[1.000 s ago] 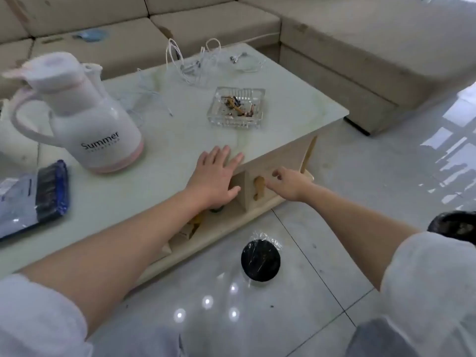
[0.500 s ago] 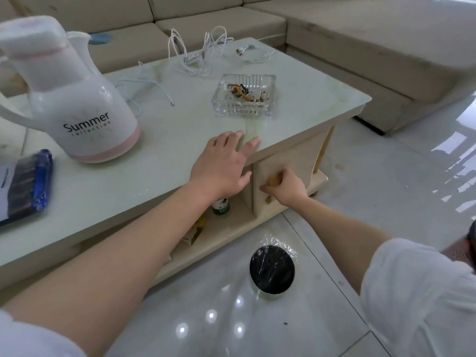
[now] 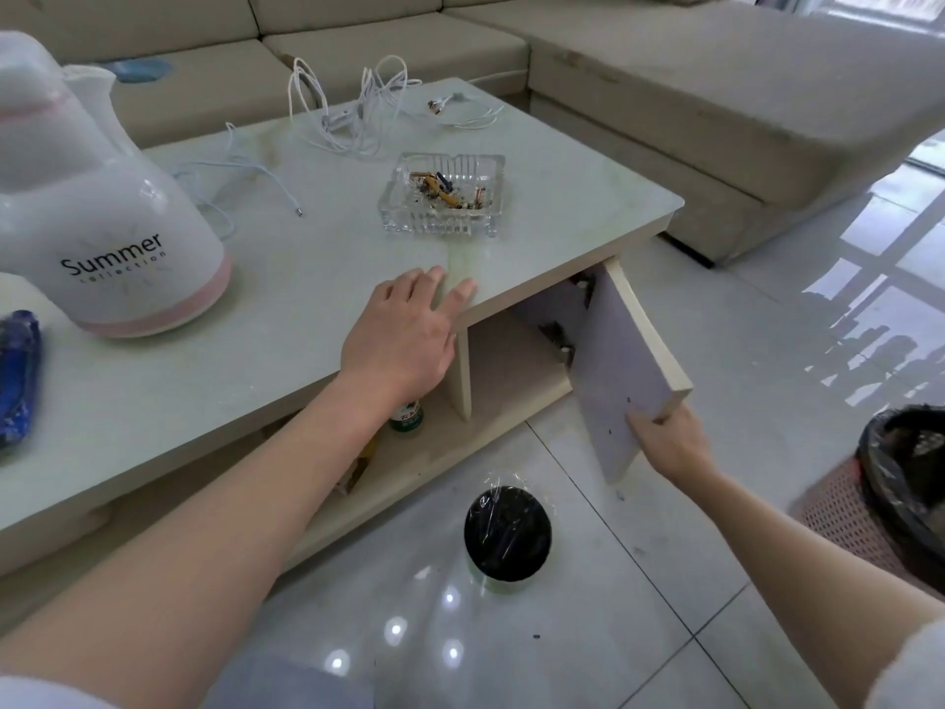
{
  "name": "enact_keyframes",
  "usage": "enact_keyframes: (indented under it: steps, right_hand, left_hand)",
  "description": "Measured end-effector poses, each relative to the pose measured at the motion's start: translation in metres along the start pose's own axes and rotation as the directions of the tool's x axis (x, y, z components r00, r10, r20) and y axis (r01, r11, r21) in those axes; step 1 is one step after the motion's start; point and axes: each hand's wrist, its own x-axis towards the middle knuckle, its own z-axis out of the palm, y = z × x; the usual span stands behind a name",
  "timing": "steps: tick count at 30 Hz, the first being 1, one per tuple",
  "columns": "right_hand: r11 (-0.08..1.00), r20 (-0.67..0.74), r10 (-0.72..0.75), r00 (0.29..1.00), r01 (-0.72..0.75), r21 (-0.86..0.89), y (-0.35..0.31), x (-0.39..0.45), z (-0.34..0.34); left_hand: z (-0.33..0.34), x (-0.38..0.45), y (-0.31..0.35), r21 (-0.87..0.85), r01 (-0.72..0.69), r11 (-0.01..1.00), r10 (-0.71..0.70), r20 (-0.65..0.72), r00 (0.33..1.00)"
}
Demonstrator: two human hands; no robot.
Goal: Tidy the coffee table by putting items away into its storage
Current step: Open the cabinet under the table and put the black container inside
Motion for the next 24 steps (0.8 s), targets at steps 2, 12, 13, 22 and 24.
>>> enact_keyframes:
  steps: [2,12,13,22,24]
  right_hand:
    - [0.993,0.002,0.060,0.998,-0.060,0.105,0.008,0.011,-0.015]
    - [0.879,-0.078,0.272,0.959,-0.214,0.427,0.016,0.000,0.006]
    - [0.872,-0.082,0.330,0.940,-0.270,0.407,0.023,-0.005,0.017]
    - [0.914,0.587,0.362,0.724,-0.401,-0.069,0.034,-0.053,0.124]
    - [0.917,0.644,0.361,0.674,-0.384,-0.112,0.037,-0.062,0.141]
  left_hand:
    - [0.000,0.001,0.002,-0.002,0.029,1.000,-0.029,0.006,1.000]
    - [0.076,-0.074,0.116,-0.548,0.249,0.798,-0.127,0.251,0.960]
    - [0.093,-0.083,0.123,-0.557,0.443,0.702,-0.216,0.426,0.878]
    - [0.186,-0.121,0.137,-0.311,0.898,0.310,-0.029,0.941,0.336]
    - [0.197,-0.129,0.141,-0.379,0.858,0.347,0.006,0.916,0.402]
